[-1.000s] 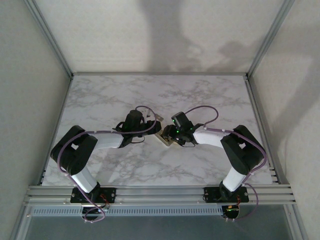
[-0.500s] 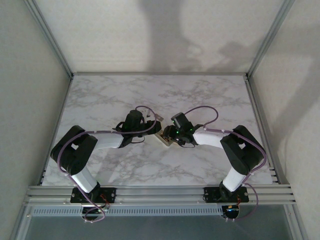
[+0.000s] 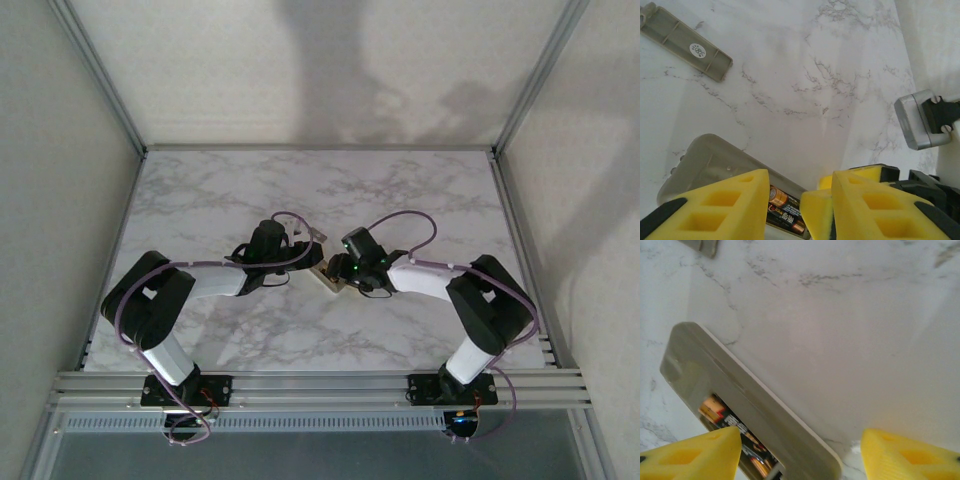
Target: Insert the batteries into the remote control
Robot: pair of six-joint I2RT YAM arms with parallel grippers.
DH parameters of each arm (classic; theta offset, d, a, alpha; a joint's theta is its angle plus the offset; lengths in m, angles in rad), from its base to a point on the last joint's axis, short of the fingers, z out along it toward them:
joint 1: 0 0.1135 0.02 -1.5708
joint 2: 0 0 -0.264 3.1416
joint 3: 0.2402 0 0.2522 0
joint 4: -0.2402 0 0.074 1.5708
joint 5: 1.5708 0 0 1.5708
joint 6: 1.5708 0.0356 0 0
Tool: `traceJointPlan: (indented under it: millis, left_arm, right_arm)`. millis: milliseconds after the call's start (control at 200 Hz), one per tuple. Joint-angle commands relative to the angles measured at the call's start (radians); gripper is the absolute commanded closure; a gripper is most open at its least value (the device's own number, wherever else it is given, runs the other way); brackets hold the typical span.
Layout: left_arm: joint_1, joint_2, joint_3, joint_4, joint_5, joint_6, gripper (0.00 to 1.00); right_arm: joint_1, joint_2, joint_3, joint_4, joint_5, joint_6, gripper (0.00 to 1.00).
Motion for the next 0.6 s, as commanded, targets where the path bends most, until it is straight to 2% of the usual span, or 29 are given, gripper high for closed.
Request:
traceJointPlan:
  millis: [0,275,416,596]
  left_arm:
    - [0.001,-0.023,-0.003,0.012,0.006,-0.001,0.63]
    - [0.022,-0.053,-0.030,0.017,-0.049,-0.009,0.63]
    - [0.049,-0.079,-0.061,0.036,-0.080,-0.015,0.61]
    - [0.084,-0.099,-0.108,0.064,-0.100,-0.004,0.61]
  right_arm:
    - [0.009,-0.055,0.013,-0.069,0.041,-0.022,0.31]
    - [0.012,-0.070,-0.022,0.012,-0.020,0.123,0.23]
    - [0.016,-0.069,-0.017,0.031,-0.008,0.185,0.17]
    - [0.035,-0.043,0.021,-0.017,0.027,0.241,0.16]
